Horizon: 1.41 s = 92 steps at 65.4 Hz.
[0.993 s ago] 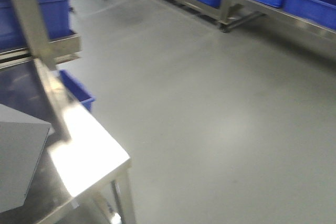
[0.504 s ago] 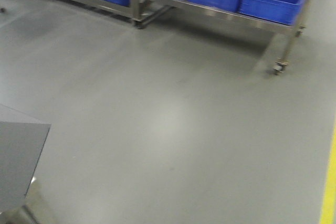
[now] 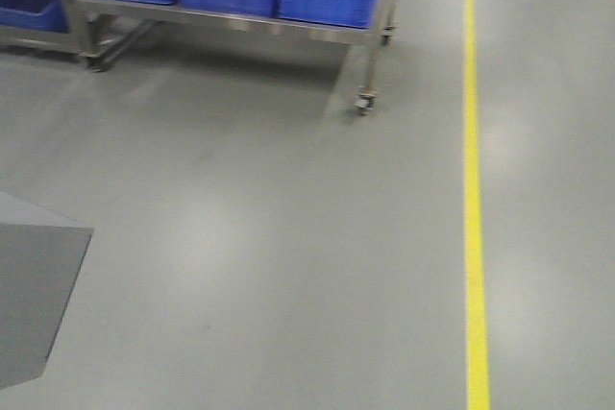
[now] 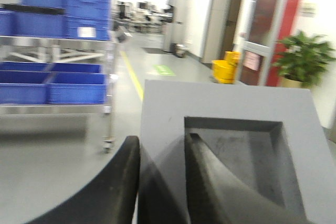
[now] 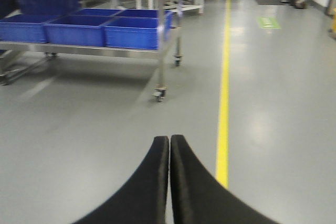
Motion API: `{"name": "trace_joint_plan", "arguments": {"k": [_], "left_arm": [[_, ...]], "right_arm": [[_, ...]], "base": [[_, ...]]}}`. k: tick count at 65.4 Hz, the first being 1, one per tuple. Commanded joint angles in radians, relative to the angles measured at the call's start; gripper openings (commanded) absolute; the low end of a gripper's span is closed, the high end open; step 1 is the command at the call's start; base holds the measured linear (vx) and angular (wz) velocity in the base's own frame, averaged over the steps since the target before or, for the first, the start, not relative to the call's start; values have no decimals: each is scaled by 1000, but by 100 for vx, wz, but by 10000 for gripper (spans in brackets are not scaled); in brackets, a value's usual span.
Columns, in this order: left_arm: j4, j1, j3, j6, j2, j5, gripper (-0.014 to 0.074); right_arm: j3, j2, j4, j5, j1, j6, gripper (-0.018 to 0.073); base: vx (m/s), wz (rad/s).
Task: Sort gray base to blue bin
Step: 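Drive the base away from the table holding the block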
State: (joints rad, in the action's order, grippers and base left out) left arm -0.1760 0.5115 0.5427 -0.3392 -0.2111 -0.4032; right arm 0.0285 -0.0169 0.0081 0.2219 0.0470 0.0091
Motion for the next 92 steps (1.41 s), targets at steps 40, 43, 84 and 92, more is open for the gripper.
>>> {"name": "trace_joint_plan", "arguments": {"k": [40, 43, 84, 92], "left_arm": [[1, 3, 27, -6, -10, 101, 146], [1, 3, 27, -6, -10, 101, 146], [1, 3, 27, -6, -10, 101, 146], [1, 3, 27, -6, -10, 101, 146]], "right_arm": [[0, 1, -8, -74, 0, -9, -5], [0, 1, -8, -74, 0, -9, -5], [0, 1, -8, -74, 0, -9, -5], [0, 1, -8, -74, 0, -9, -5]], "base": [[16, -37], [26, -10], [38, 9], [42, 12]]}}
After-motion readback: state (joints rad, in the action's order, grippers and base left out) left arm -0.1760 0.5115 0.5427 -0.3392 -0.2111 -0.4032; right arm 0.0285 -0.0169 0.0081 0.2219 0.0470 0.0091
